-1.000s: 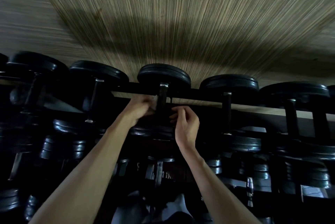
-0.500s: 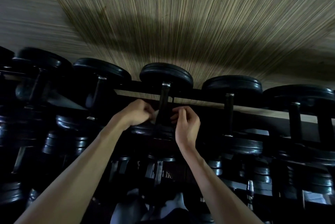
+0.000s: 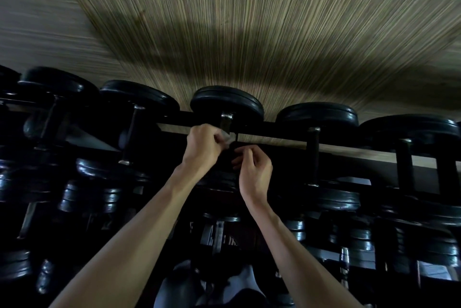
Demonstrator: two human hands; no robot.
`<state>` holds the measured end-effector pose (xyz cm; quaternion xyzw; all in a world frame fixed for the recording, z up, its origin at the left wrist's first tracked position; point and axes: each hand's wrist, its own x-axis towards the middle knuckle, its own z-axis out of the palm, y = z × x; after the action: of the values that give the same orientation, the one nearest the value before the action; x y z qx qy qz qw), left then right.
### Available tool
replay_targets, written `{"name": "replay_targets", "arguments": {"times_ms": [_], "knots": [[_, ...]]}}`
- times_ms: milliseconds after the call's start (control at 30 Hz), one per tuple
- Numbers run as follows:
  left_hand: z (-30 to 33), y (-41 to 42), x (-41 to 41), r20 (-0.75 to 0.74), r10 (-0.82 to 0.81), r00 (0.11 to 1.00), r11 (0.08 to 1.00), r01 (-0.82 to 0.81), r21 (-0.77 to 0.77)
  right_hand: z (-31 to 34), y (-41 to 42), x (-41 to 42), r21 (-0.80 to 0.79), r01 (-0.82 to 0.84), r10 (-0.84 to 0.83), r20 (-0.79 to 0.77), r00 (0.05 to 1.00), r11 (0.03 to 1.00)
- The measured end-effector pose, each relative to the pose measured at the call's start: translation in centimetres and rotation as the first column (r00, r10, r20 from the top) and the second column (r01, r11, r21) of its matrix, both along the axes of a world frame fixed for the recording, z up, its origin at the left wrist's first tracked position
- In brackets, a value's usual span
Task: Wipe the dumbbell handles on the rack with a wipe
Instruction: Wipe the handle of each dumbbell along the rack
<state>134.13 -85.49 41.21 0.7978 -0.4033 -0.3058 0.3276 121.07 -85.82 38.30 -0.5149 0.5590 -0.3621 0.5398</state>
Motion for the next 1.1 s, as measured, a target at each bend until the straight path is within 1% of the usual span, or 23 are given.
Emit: {"name": "replay_targets", "arguments": {"times_ms": [67,133,200,233,300,367,433,500,600,633,700,767,833,900,933,1000,1067,1100], "knots": [[0.1,-0.4,0.2,0.04,0.036,0.999,0.999,-0.035,-0.034,0.1,0.0,0.0,0.005,0.001,-0.001,0.008,1.0,1.0],[0.4,-1.7,0.4,0.062,0.076,0.995,0.992,-0.069,-0.106,0.2,0.0,0.0,0.012,-0.002,0.002,0.007,1.0,1.0],[0.7,-2.9,0.6,0.098,0.073,0.993,0.988,-0.059,-0.141,0.3,0.0,0.0,0.019,-0.004,0.004,0.009,1.0,1.0],[0.6,-3.1,0.7,0.131,0.047,0.99,0.992,-0.03,-0.127,0.3,0.1,0.0,0.022,-0.005,0.005,0.013,1.0,1.0],[0.0,-2.7,1.1,0.169,-0.049,0.984,0.997,0.057,-0.042,0.3,0.1,0.0,0.028,-0.007,0.006,0.023,1.0,1.0],[-0.6,-1.2,1.2,0.094,-0.133,0.987,0.991,0.13,0.043,0.2,0.0,0.0,0.027,-0.003,0.003,0.025,1.0,1.0],[-0.5,0.1,1.1,0.045,-0.16,0.986,0.986,0.157,0.063,0.2,0.0,0.0,0.026,-0.006,0.006,0.012,1.0,1.0],[-0.4,0.0,1.2,0.098,-0.143,0.985,0.99,0.143,0.005,0.2,0.1,0.0,0.033,-0.007,0.007,0.001,1.0,0.999],[0.2,-1.7,1.3,0.199,-0.049,0.979,0.985,0.081,-0.153,0.5,0.1,-0.1,0.036,-0.016,0.016,0.002,1.0,0.999],[0.3,-2.3,1.4,0.207,-0.036,0.978,0.984,0.07,-0.162,0.5,0.1,-0.1,0.034,-0.019,0.019,-0.001,1.0,0.999],[0.4,-2.5,1.5,0.183,-0.073,0.98,0.99,0.093,-0.106,0.5,0.0,-0.1,0.036,-0.021,0.021,-0.008,1.0,0.999],[0.6,-1.3,1.6,0.131,-0.171,0.977,0.985,0.169,0.023,0.4,0.1,-0.1,0.041,-0.008,0.008,-0.006,1.0,0.999],[0.8,0.4,1.8,0.024,-0.238,0.971,0.96,0.231,0.158,0.3,0.1,-0.1,0.042,0.007,-0.006,-0.016,1.0,0.999],[0.8,1.2,1.9,-0.091,-0.241,0.966,0.925,0.257,0.279,0.3,0.1,0.0,0.037,0.015,-0.014,-0.024,1.0,0.999],[0.9,1.1,2.0,-0.116,-0.242,0.963,0.91,0.267,0.316,0.2,0.1,0.0,0.039,0.017,-0.016,-0.024,1.0,0.999],[1.1,0.6,2.1,-0.099,-0.261,0.96,0.903,0.279,0.328,0.3,0.1,0.0,0.048,0.014,-0.013,-0.018,1.0,0.999],[1.1,0.1,2.1,-0.007,-0.227,0.974,0.944,0.222,0.246,0.4,0.0,0.0,0.055,0.007,-0.006,-0.008,1.0,0.998],[1.1,0.0,1.9,0.029,-0.177,0.984,0.969,0.169,0.18,0.3,0.0,0.0,0.055,0.005,-0.005,-0.006,1.0,0.998]]}}
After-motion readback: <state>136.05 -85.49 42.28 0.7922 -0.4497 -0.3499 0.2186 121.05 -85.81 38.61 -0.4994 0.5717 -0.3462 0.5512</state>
